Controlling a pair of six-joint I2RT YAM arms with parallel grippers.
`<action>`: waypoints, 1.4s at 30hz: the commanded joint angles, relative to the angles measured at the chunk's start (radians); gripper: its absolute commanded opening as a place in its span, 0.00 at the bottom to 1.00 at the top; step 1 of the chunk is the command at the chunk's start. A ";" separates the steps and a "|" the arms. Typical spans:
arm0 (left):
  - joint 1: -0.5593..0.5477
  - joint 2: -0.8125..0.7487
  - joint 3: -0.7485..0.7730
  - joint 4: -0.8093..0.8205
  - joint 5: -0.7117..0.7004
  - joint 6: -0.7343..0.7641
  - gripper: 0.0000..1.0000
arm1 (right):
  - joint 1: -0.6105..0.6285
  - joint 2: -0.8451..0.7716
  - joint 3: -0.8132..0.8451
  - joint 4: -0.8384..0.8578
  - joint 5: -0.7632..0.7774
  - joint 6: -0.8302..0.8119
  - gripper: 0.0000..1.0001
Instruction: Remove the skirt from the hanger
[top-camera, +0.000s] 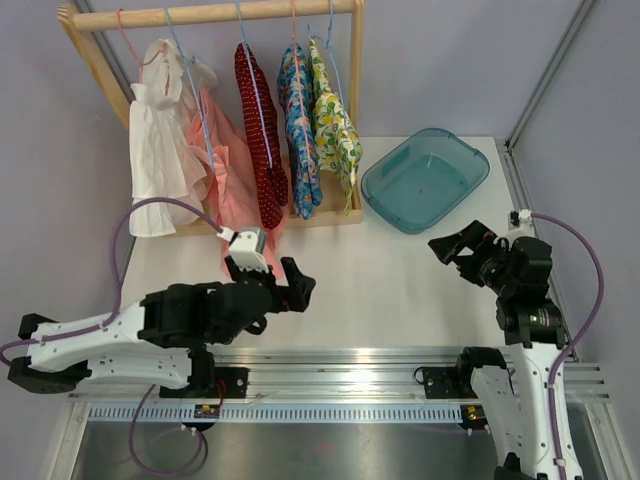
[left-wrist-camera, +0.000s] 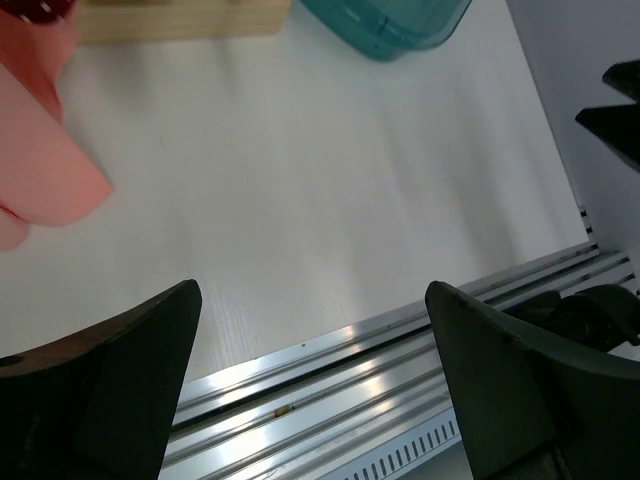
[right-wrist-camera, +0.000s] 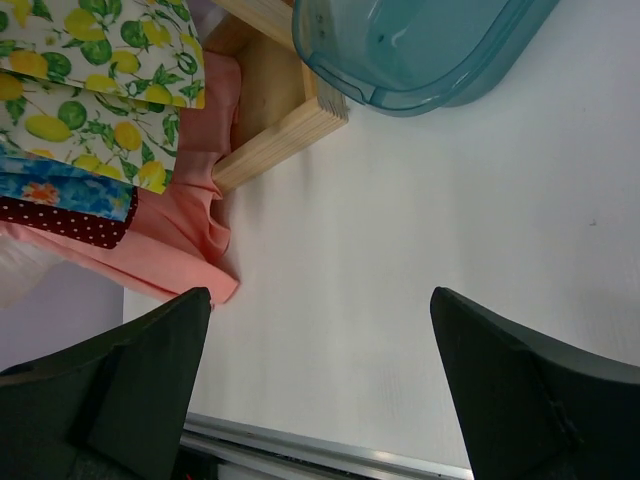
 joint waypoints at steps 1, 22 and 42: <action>-0.005 0.001 0.125 -0.125 -0.141 0.055 0.99 | 0.005 -0.047 0.106 -0.112 0.101 0.025 0.99; 0.009 -0.004 0.564 0.215 -0.565 0.979 0.99 | 0.005 0.332 0.493 0.269 -0.227 0.126 0.99; 1.238 0.700 1.339 0.022 0.328 0.905 0.97 | 0.005 0.410 0.277 0.432 -0.246 0.039 0.99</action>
